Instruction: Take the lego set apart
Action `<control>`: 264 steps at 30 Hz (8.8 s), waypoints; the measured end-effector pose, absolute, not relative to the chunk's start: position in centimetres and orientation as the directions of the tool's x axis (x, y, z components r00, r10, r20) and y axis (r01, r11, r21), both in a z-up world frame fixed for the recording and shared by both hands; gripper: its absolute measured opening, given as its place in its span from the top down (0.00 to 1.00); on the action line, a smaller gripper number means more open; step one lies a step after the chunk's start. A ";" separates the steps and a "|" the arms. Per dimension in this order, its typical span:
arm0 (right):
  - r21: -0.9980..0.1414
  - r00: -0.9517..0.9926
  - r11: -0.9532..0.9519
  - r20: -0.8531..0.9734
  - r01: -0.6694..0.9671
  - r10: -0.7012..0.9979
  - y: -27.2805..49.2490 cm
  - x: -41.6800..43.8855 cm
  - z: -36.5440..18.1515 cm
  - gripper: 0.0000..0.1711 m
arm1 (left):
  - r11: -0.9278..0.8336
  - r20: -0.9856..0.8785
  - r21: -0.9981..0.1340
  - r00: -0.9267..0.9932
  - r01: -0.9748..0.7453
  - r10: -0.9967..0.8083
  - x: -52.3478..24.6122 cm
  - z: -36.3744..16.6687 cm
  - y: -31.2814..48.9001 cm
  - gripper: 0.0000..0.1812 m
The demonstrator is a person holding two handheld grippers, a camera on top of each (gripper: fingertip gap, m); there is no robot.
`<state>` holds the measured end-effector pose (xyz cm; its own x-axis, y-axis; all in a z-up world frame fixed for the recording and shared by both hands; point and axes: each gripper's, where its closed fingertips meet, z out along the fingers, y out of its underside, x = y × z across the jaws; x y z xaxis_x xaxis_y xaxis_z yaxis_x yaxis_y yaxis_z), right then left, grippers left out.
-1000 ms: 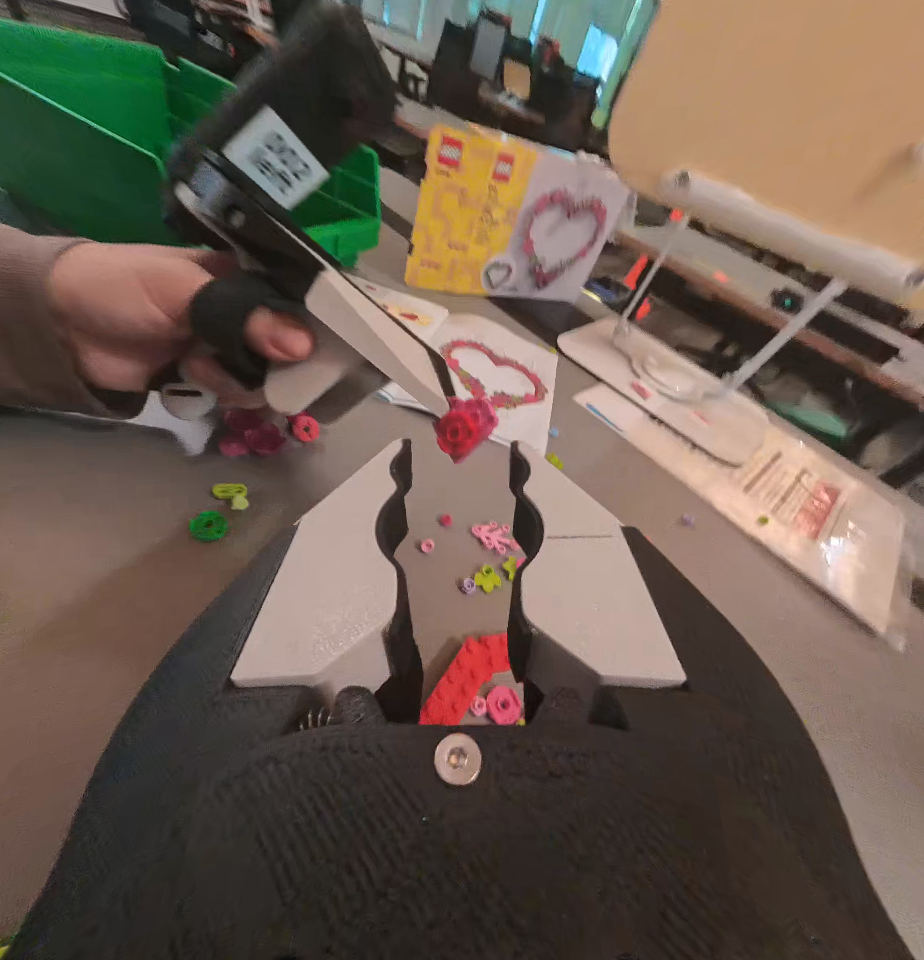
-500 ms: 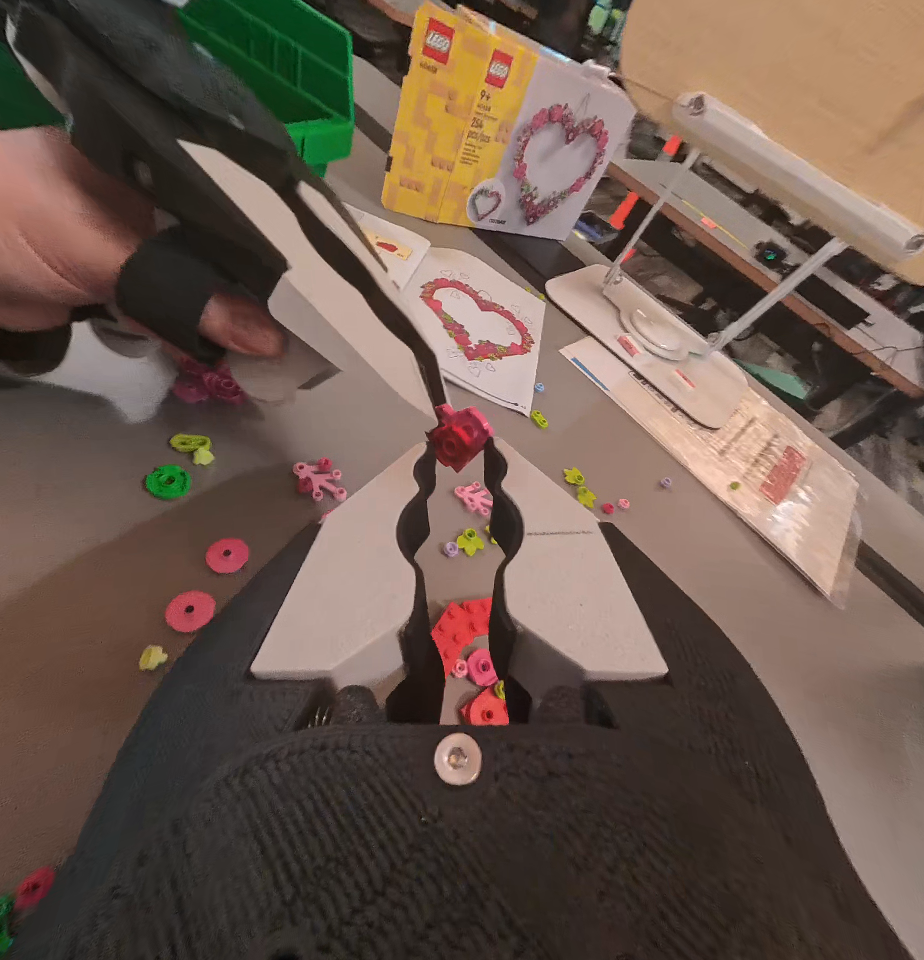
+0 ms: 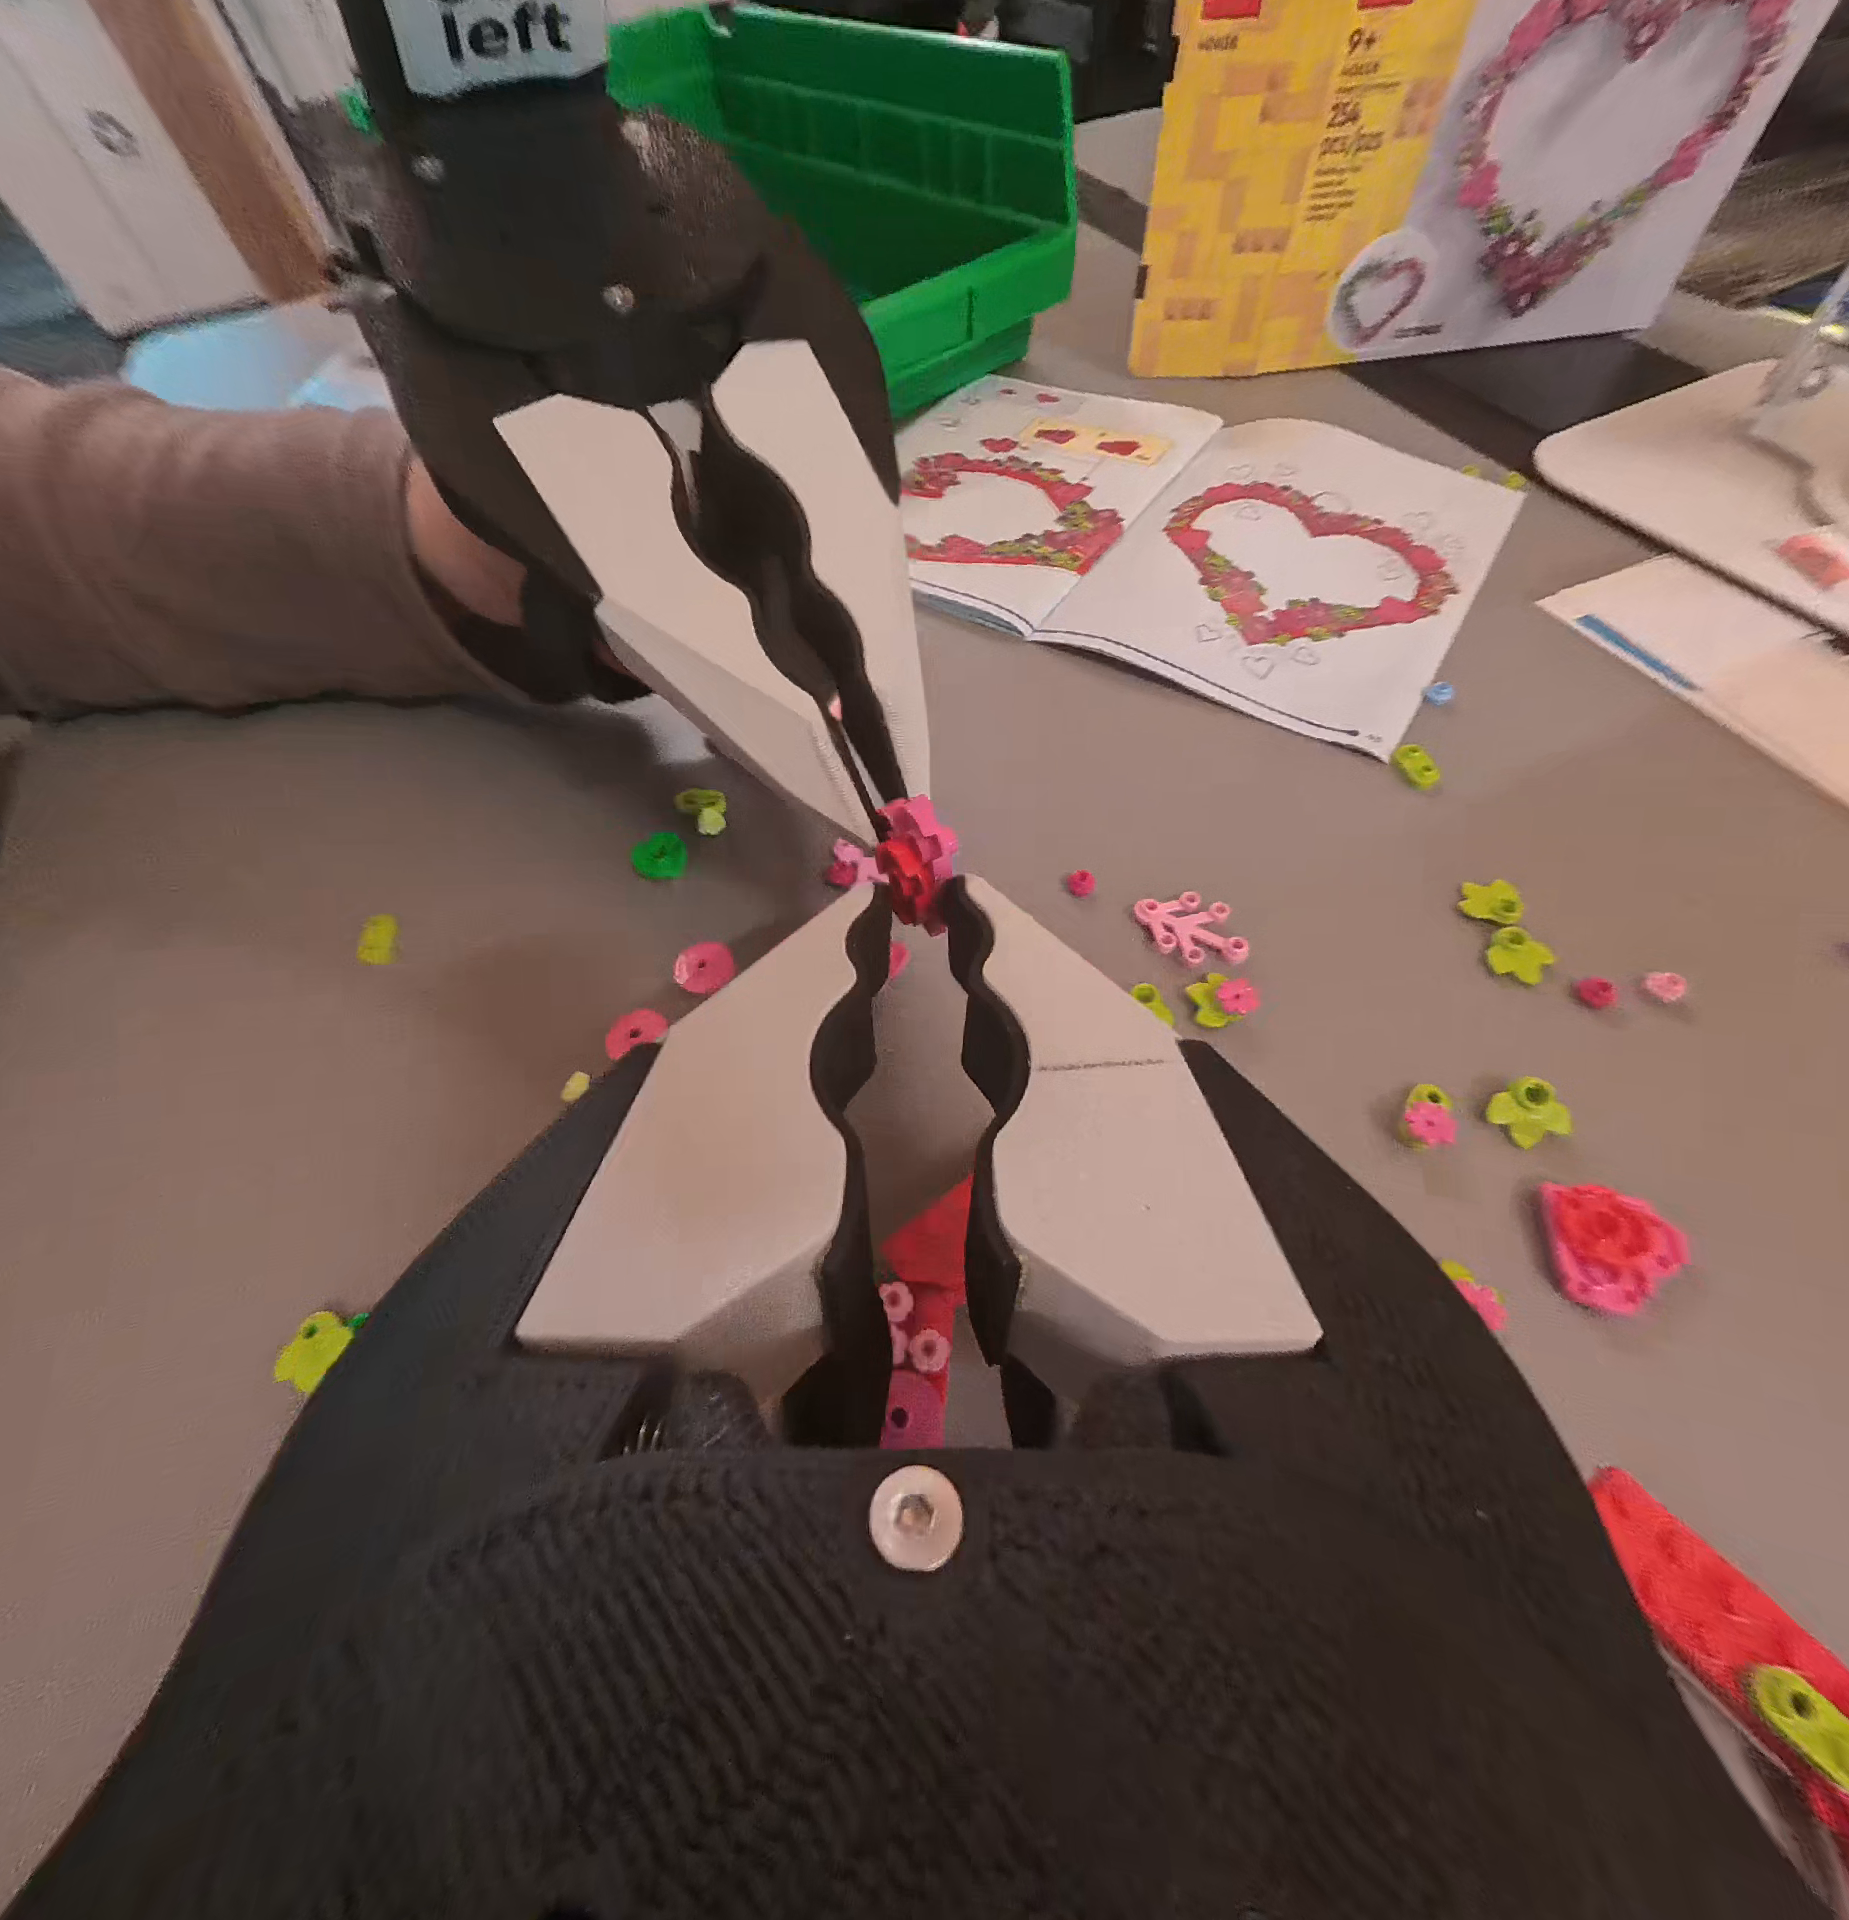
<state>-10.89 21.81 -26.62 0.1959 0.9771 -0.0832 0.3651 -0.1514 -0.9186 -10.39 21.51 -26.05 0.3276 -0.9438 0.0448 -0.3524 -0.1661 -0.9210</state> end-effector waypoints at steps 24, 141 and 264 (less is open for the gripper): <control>-0.889 0.582 0.042 0.334 0.457 0.742 25.0 -12.2 -24.8 0.90 | -0.443 0.320 -0.891 0.553 -0.101 -0.769 -12.3 -25.1 24.5 1.00; -0.709 0.123 0.081 0.231 0.700 0.965 21.3 -12.2 -31.3 0.70 | -0.269 -0.124 -0.739 0.517 -0.618 -0.847 -13.4 -31.0 23.5 1.00; -0.611 -0.097 0.422 0.492 0.670 0.865 21.2 -13.2 -29.2 0.85 | -0.513 0.379 -0.839 0.483 -0.182 -0.790 -11.8 -27.6 21.7 1.00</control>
<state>-13.21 21.25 -29.19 -0.0969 0.8654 0.4916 0.6699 0.4220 -0.6109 -11.77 21.68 -27.64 0.4828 -0.7897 0.3786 -0.1820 -0.5133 -0.8387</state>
